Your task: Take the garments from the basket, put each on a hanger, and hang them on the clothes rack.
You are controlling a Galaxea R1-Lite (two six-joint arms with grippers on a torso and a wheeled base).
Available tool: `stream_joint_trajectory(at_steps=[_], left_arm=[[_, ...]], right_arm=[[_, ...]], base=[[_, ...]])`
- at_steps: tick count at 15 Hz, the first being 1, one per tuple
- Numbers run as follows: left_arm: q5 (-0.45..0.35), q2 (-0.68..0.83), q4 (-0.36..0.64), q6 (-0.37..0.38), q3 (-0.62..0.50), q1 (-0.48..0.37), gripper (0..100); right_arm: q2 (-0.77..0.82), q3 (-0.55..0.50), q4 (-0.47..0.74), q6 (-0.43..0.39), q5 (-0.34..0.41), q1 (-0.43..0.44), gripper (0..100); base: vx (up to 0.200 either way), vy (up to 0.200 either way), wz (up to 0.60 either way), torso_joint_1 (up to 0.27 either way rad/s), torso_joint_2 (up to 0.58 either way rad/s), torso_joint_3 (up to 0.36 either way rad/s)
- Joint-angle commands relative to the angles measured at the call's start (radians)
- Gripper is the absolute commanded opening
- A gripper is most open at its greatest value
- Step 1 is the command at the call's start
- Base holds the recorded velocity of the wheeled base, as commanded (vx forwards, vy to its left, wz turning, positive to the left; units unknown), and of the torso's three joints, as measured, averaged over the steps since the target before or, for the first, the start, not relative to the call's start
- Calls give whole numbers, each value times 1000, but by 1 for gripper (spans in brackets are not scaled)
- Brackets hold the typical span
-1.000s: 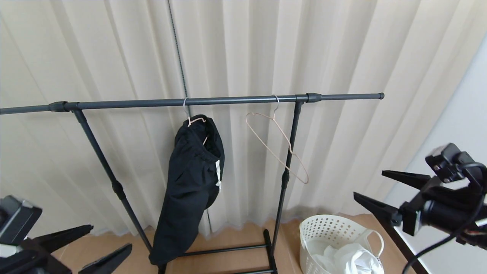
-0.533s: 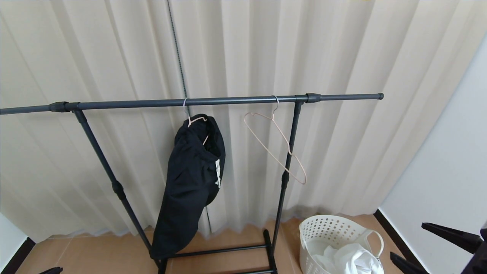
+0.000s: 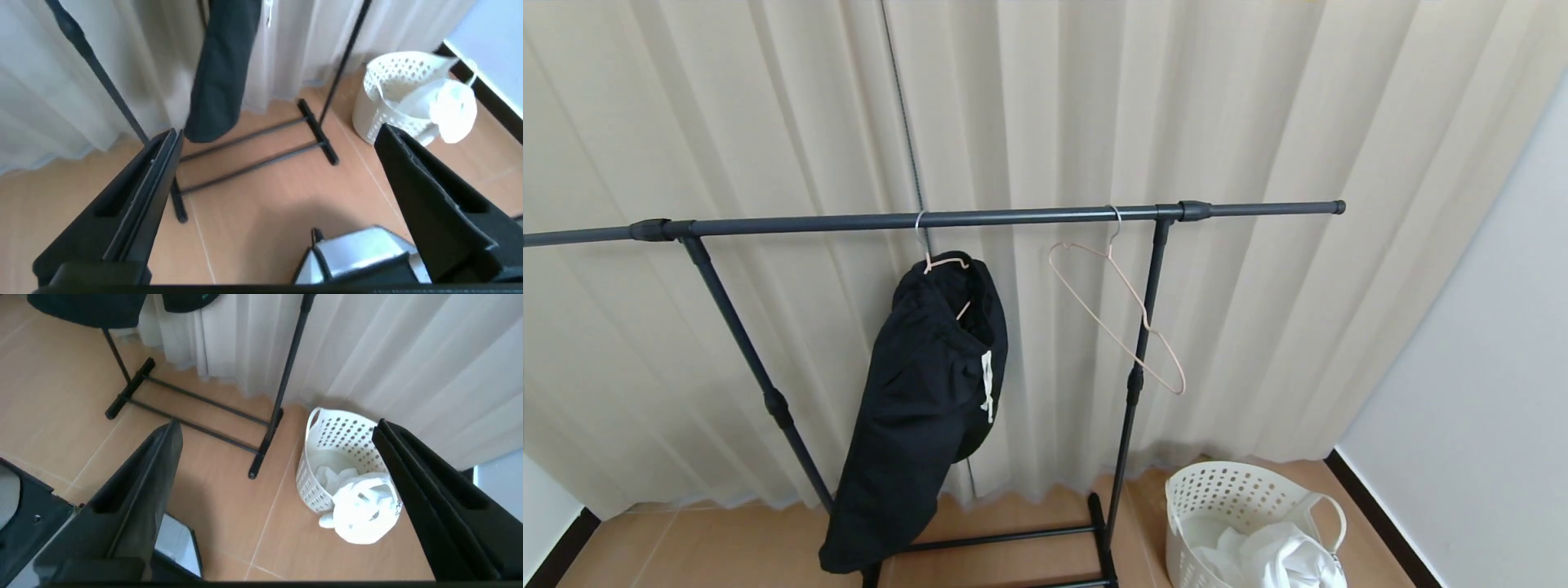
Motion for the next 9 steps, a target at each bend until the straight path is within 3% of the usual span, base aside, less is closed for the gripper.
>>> stream_joint_trajectory(at_steps=[1,2,4,6,7,9], left_arm=[[22,-63,-1,14,0,27,100],[22,-63,-1,14,0,27,100],[26,-83,-2,77,0,156,100],[26,-118,-2,84,-1,259,100],[19,-155,-2,86,-1,279,100],[-6,-207,-4,78,-1,240,100]], right_arm=[[-226,-21,52,4,-3,-24,100],[-226,-21,52,4,-3,-24,100],[-284,-21,52,4,-3,-91,100],[-291,-18,48,7,-3,-106,100],[-292,-18,46,16,0,-143,100],[-327,-18,49,16,-1,-186,100]], base=[[0,0,0,0,0,0],[0,0,0,0,0,0],[0,0,0,0,0,0],[0,0,0,0,0,0],[0,0,0,0,0,0],[0,0,0,0,0,0]])
